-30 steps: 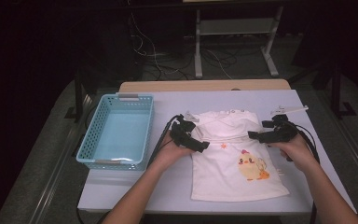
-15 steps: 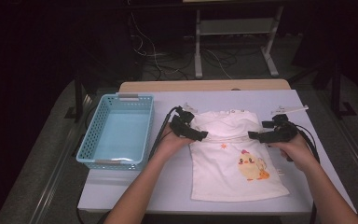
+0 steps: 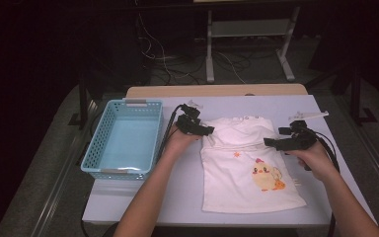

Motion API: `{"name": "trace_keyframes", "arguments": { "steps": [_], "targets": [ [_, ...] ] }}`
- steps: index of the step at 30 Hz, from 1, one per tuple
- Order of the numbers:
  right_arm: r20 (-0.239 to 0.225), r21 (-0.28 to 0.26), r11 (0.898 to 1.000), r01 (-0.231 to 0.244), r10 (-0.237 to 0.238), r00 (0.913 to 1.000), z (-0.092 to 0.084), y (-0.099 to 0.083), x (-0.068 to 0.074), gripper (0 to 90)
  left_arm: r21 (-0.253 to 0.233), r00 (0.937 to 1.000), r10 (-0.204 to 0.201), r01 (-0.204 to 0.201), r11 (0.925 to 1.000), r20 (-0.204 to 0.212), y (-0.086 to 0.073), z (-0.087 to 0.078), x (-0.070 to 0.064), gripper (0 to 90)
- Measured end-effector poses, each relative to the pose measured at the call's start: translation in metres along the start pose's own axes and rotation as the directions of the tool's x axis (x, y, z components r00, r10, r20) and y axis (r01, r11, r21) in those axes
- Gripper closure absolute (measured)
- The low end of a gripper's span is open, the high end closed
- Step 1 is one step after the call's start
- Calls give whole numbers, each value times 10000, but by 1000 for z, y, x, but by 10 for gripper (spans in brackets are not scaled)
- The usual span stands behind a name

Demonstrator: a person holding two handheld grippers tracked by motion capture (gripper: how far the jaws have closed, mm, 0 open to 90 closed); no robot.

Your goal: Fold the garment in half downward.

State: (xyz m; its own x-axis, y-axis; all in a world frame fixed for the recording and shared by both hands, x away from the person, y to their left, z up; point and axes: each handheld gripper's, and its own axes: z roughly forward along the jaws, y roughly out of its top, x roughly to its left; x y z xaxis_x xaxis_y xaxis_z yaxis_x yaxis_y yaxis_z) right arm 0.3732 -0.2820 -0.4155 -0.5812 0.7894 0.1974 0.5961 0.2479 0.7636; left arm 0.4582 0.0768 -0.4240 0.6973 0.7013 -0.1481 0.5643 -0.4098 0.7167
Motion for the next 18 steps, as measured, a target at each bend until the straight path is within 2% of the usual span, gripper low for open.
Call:
{"name": "trace_keyframes", "arguments": {
  "steps": [5,8,18],
  "targets": [
    [5,27,10000,9,-9,10000,0,0,0,130,-148,9995,-240,237,9996,-205,8,2,9,342],
    [-5,16,10000,14,-14,10000,0,0,0,131,-143,9990,-184,178,9997,-415,12,4,15,382],
    [-4,16,10000,26,-26,10000,0,0,0,132,289,9986,-197,212,9994,-493,13,16,30,502]
  ]
}}
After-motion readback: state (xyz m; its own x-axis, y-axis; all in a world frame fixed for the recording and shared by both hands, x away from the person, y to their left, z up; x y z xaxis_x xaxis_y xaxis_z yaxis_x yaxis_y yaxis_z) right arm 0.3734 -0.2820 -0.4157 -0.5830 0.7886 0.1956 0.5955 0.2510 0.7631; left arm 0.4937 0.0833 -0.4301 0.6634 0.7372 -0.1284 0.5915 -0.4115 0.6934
